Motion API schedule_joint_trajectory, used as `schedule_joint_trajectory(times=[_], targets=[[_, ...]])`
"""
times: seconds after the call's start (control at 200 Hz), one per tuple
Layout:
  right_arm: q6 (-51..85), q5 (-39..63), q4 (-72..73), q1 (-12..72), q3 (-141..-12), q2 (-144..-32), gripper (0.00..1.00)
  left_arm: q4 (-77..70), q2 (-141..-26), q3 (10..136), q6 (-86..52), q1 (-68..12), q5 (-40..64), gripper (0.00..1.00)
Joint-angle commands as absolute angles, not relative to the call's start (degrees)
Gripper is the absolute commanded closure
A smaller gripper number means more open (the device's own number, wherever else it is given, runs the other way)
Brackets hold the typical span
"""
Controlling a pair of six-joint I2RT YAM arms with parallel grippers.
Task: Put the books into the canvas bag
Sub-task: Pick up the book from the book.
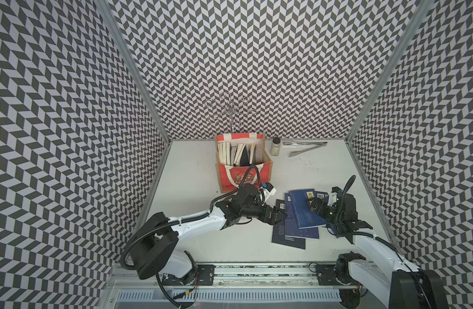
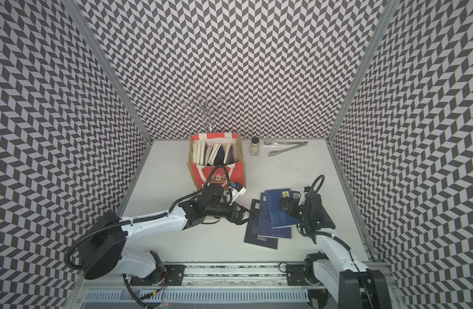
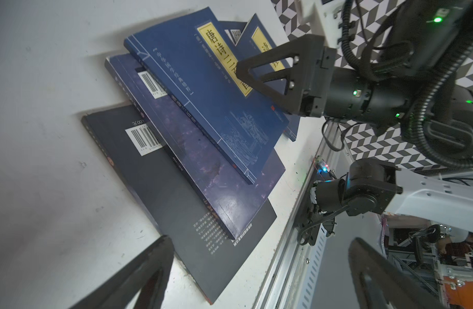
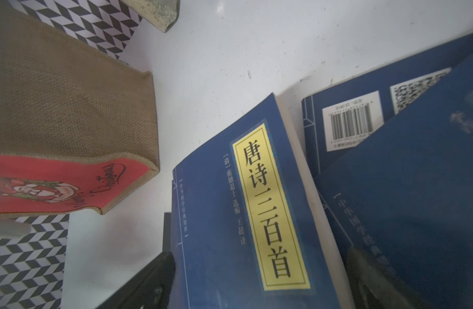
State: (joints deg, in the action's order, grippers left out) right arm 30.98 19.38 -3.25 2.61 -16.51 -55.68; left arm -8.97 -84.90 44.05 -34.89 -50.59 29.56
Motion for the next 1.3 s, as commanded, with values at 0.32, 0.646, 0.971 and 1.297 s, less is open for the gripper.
schedule_joint_trajectory(times=[0.32,0.646,0.971,1.297], targets=[[28.9,26.5,-1.0,8.3,-14.1,-56.3,0.00,-21.9,-97.9,46.0,-39.9,-48.4,33.8,0.00],[28.6,23.9,-1.7,11.7,-14.2,-50.8,0.02,-26.3,-102.2,46.9,-40.3,-47.7,37.8,0.00],[28.2,26.7,1.0,12.5,-14.0,-52.8,0.04,-26.7,-106.5,49.1,-40.3,-47.7,39.0,0.00],[27.6,26.7,1.3,13.0,-14.0,-52.7,0.06,-20.0,-102.8,49.6,-37.7,-47.3,32.3,0.00]])
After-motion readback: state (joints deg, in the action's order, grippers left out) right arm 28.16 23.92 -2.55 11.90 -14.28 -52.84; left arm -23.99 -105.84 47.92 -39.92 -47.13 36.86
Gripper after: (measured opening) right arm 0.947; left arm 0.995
